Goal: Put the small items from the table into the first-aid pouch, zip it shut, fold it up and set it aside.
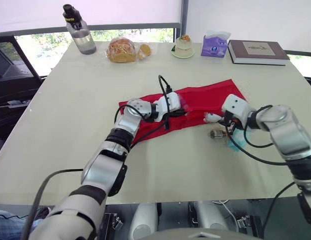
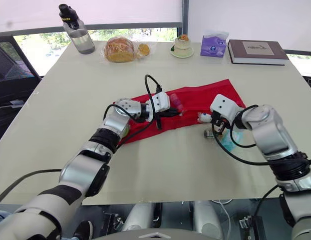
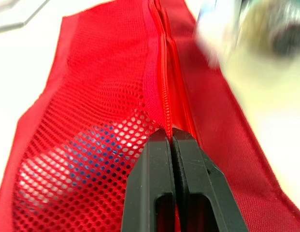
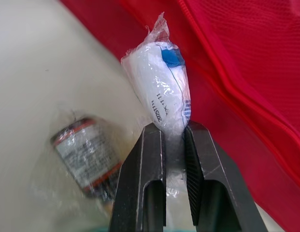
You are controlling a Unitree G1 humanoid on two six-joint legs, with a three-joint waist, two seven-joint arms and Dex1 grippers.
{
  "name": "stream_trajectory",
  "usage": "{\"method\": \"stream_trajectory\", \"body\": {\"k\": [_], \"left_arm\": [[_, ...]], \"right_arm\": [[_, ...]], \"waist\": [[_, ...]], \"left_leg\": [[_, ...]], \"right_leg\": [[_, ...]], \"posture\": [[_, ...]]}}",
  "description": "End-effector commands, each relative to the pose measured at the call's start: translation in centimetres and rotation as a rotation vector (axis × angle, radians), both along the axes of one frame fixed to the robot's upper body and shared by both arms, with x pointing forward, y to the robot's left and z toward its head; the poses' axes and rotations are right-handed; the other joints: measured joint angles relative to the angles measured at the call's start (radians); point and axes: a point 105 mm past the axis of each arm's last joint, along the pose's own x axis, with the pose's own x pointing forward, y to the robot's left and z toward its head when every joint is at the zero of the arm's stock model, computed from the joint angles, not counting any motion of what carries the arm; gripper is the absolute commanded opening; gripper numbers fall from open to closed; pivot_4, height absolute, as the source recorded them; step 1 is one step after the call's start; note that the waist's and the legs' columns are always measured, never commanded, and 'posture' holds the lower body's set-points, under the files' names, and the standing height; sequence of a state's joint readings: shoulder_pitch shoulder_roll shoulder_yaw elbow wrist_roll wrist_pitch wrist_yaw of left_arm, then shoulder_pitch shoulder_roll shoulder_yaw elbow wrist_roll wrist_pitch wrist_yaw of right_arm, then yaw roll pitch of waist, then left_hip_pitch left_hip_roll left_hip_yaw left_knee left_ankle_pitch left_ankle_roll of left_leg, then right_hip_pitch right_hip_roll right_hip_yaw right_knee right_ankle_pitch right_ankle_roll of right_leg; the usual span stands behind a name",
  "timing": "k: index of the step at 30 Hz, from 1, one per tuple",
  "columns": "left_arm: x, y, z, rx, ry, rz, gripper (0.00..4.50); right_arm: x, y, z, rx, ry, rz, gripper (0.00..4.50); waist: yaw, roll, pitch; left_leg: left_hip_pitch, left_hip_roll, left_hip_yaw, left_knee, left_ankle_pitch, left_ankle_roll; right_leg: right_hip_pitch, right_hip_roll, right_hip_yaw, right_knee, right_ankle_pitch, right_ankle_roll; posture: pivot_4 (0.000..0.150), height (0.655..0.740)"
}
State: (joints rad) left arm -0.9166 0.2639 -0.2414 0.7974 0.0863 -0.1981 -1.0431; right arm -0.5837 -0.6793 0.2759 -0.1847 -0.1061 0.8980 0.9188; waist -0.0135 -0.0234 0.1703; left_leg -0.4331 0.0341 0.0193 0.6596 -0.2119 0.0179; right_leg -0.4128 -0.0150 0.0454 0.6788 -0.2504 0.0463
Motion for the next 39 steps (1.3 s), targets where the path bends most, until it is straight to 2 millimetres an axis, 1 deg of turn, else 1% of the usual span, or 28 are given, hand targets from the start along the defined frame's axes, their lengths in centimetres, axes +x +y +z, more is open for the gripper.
{"method": "stream_trajectory", "body": {"k": [1, 5, 7, 10, 14, 18, 21, 23, 25, 26, 27, 29, 31, 32, 35, 39], "left_arm": [[-0.5, -1.2, 0.9, -0.035, -0.024, -0.020, 0.00], [-0.9, -1.9, 0.9, -0.058, -0.008, -0.020, 0.00], [-1.2, -2.2, 0.9, -0.061, -0.003, -0.034, 0.00], [-1.5, -2.5, 0.7, -0.057, -0.001, -0.046, 0.00], [-1.6, -2.9, 0.6, -0.053, -0.002, -0.053, 0.00], [-1.8, -3.3, 0.4, -0.054, -0.002, -0.061, 0.00], [-1.9, -3.3, 0.2, -0.054, 0.002, -0.061, 0.00], [-1.9, -3.2, 0.1, -0.054, 0.003, -0.060, 0.00], [-1.8, -3.2, 0.1, -0.055, 0.004, -0.055, 0.00], [-1.8, -3.2, 0.1, -0.055, 0.004, -0.053, 0.00], [-1.8, -3.2, 0.1, -0.056, 0.004, -0.051, 0.00], [-1.6, -3.0, 0.2, -0.060, 0.005, -0.040, 0.00], [-1.3, -2.7, 0.3, -0.063, 0.006, -0.028, 0.00], [-1.2, -2.5, 0.4, -0.064, 0.008, -0.020, 0.00], [-0.9, -2.1, 0.4, -0.080, 0.036, -0.003, 0.00], [-1.2, -2.2, 0.3, -0.110, 0.080, -0.015, 0.00]], "right_arm": [[0.4, -0.4, 0.3, -0.013, -0.035, -0.124, 0.03], [0.7, 0.0, 0.0, -0.027, -0.051, -0.185, 0.03], [1.1, 0.4, 0.0, 0.009, -0.049, -0.237, 0.03], [1.9, 1.3, 0.7, 0.048, -0.069, -0.298, 0.03], [2.3, 3.2, 1.2, 0.072, -0.078, -0.297, 0.03], [2.8, 4.9, 1.5, 0.164, -0.062, -0.332, 0.03], [2.6, 6.4, 1.9, 0.263, -0.025, -0.335, 0.03], [2.6, 6.9, 2.0, 0.290, -0.020, -0.338, 0.03], [2.7, 7.1, 2.1, 0.280, -0.039, -0.309, 1.08], [2.6, 7.1, 2.0, 0.279, -0.038, -0.303, 1.08], [2.5, 7.1, 2.0, 0.281, -0.034, -0.301, 1.49], [2.5, 6.8, 2.0, 0.292, -0.030, -0.312, 2.45], [2.4, 6.3, 2.1, 0.303, -0.023, -0.322, 3.28], [2.2, 5.8, 2.2, 0.309, -0.019, -0.327, 3.61], [1.7, 4.5, 2.9, 0.319, -0.012, -0.331, 3.61], [0.1, 3.2, 3.8, 0.335, 0.022, -0.310, 3.61]], "waist": [[0.000, 0.000, 0.000], [0.001, 0.000, 0.000], [0.000, 0.000, 0.000], [0.000, 0.000, 0.000], [0.002, 0.000, 0.000], [-0.003, 0.000, 0.000], [-0.002, 0.000, 0.000], [-0.002, 0.000, 0.000], [-0.001, 0.000, 0.000], [-0.001, 0.000, 0.000], [-0.001, 0.000, 0.000], [-0.002, 0.000, 0.000], [-0.003, 0.000, 0.000], [-0.003, 0.000, 0.000], [-0.003, 0.000, 0.000], [-0.001, 0.000, 0.000]], "left_leg": [[0.000, 0.000, 0.000, 0.000, 0.000, 0.000], [0.000, 0.000, 0.000, 0.000, 0.000, 0.000], [0.001, 0.000, 0.000, 0.001, 0.000, 0.000], [0.001, 0.000, 0.000, 0.001, 0.000, 0.000], [0.000, 0.000, 0.000, 0.001, 0.000, 0.000], [0.000, -0.001, 0.000, 0.000, 0.000, 0.000], [0.000, -0.001, -0.001, -0.001, 0.000, 0.000], [0.000, -0.001, -0.001, -0.001, 0.000, 0.000], [0.000, -0.001, -0.001, -0.001, 0.000, 0.000], [0.000, -0.001, -0.001, -0.001, 0.000, 0.000], [0.000, -0.001, -0.001, -0.001, 0.000, 0.000], [0.000, -0.001, -0.001, -0.001, 0.000, 0.000], [0.000, -0.001, -0.001, -0.001, 0.000, 0.000], [0.000, -0.001, -0.001, -0.001, 0.000, 0.000], [0.000, -0.001, -0.001, -0.001, 0.000, 0.000], [-0.001, -0.001, -0.001, -0.001, 0.000, 0.000]], "right_leg": [[0.000, 0.000, 0.000, 0.000, 0.000, 0.000], [0.000, 0.000, 0.000, 0.000, 0.000, 0.000], [0.000, 0.000, 0.000, 0.000, 0.000, 0.000], [0.000, 0.000, 0.000, 0.001, 0.000, 0.000], [0.000, 0.000, 0.000, 0.000, 0.000, 0.000], [0.000, -0.001, 0.000, 0.000, 0.000, 0.000], [0.000, 0.000, -0.001, 0.000, 0.000, 0.000], [0.000, 0.000, -0.001, 0.000, 0.000, 0.000], [0.000, -0.001, -0.001, 0.000, 0.000, 0.000], [0.000, -0.001, -0.001, 0.000, 0.000, 0.000], [0.000, -0.001, -0.001, 0.000, 0.000, 0.000], [0.000, -0.001, -0.001, 0.000, 0.000, 0.000], [0.000, -0.001, -0.001, 0.000, 0.000, 0.000], [0.000, 0.000, -0.001, 0.000, 0.000, 0.000], [0.000, 0.000, -0.001, 0.000, 0.000, 0.000], [0.000, -0.001, -0.001, -0.001, 0.000, 0.000]], "posture": [[0.150, 0.7400], [0.150, 0.7400], [0.150, 0.7400], [0.150, 0.7400], [0.150, 0.7400], [0.150, 0.7400], [0.150, 0.7400], [0.150, 0.7400], [0.150, 0.7400], [0.150, 0.7400], [0.150, 0.7400], [0.150, 0.7400], [0.150, 0.7400], [0.150, 0.7400], [0.150, 0.7400], [0.150, 0.7400]]}}
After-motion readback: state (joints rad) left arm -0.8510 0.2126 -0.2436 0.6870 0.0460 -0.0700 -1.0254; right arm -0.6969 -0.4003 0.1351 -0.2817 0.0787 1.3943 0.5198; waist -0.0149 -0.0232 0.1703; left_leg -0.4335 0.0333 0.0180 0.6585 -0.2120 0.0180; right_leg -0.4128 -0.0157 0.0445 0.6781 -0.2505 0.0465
